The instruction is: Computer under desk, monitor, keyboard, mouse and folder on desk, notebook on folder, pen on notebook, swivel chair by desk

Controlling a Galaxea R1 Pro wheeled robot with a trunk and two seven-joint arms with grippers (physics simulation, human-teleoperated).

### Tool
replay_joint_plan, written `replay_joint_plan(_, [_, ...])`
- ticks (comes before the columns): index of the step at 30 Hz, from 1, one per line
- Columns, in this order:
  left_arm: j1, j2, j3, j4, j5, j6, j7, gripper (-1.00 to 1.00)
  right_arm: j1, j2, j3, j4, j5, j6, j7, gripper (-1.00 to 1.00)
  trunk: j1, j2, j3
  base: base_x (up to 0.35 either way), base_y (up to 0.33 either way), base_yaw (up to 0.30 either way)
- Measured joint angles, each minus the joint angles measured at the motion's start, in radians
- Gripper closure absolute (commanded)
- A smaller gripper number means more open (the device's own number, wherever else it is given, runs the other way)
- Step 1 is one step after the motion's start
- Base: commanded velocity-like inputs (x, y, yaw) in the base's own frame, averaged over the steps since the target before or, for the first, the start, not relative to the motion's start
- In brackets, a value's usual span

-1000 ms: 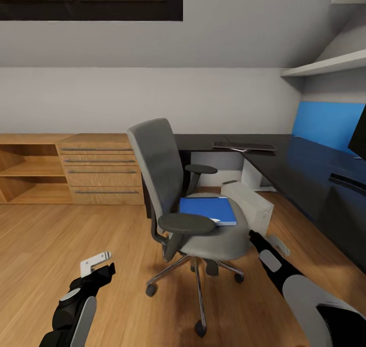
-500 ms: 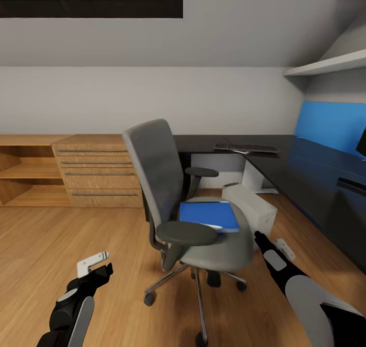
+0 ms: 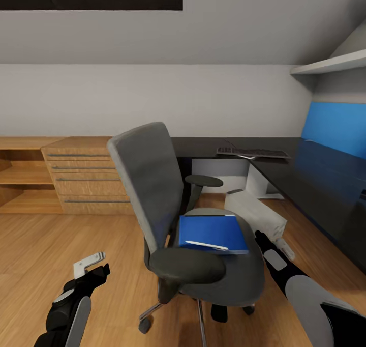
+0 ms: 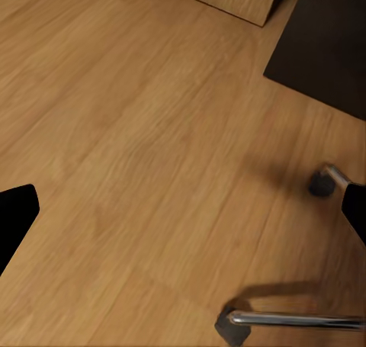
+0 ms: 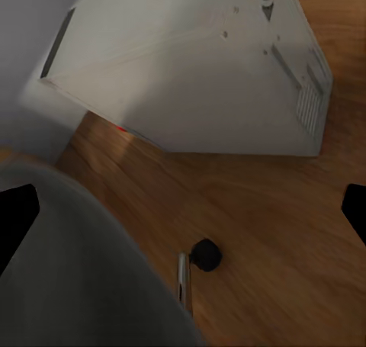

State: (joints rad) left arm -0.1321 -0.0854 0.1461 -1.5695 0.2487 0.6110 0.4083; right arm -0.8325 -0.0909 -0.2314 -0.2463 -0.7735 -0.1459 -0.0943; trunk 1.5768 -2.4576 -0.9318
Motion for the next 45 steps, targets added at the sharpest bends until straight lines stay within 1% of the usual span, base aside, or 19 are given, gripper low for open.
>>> replay_joint_plan(8, [0.0,0.0,0.0,-0.003,0.0,0.001,0.0,-1.0,0.0,0.002,0.0,-0.002,-0.001,0.008,-0.002,-1.0,0.0,0.0,0.0,0.051,0.0,0.0])
replay_joint_plan(9, [0.0,0.0,0.0,-0.005,0.0,0.001,0.0,-1.0,0.0,0.002,0.0,-0.003,-0.001,0.043,-0.002,-1.0,0.0,0.0,0.0,0.007,0.0,0.0])
replay_joint_plan(12, [-0.001,0.0,0.001,-0.006,0.0,0.001,0.0,-1.0,-0.001,0.001,-0.001,-0.011,0.004,0.094,-0.001,-1.0,0.0,0.0,0.0,0.003,0.0,0.0])
replay_joint_plan(14, [0.0,0.0,0.001,-0.006,0.0,0.002,0.0,-1.0,-0.001,-0.001,-0.007,-0.016,0.006,0.112,0.001,-1.0,0.0,0.0,0.0,0.0,0.0,0.049])
replay_joint_plan(16, [0.0,0.0,0.001,-0.007,0.0,0.003,0.0,-1.0,-0.001,-0.002,-0.008,-0.018,0.011,0.113,0.0,-1.0,0.0,0.0,0.0,0.0,0.0,0.179])
replay_joint_plan(19, [0.0,0.0,0.001,-0.007,0.0,0.004,0.0,-1.0,-0.001,-0.001,-0.007,-0.018,0.006,0.115,0.002,-1.0,0.0,0.0,0.0,0.0,0.0,0.242])
replay_joint_plan(32, [0.0,0.0,0.001,-0.007,0.0,0.003,0.0,-1.0,-0.001,-0.002,-0.005,-0.023,0.011,0.115,0.001,-1.0,0.0,0.0,0.0,0.0,0.0,0.262])
replay_joint_plan(45, [0.0,-0.001,-0.003,-0.006,-0.003,0.0,0.002,-1.0,-0.001,-0.013,-0.006,-0.023,0.009,0.113,0.003,-1.0,0.0,0.0,0.0,0.0,0.0,0.264])
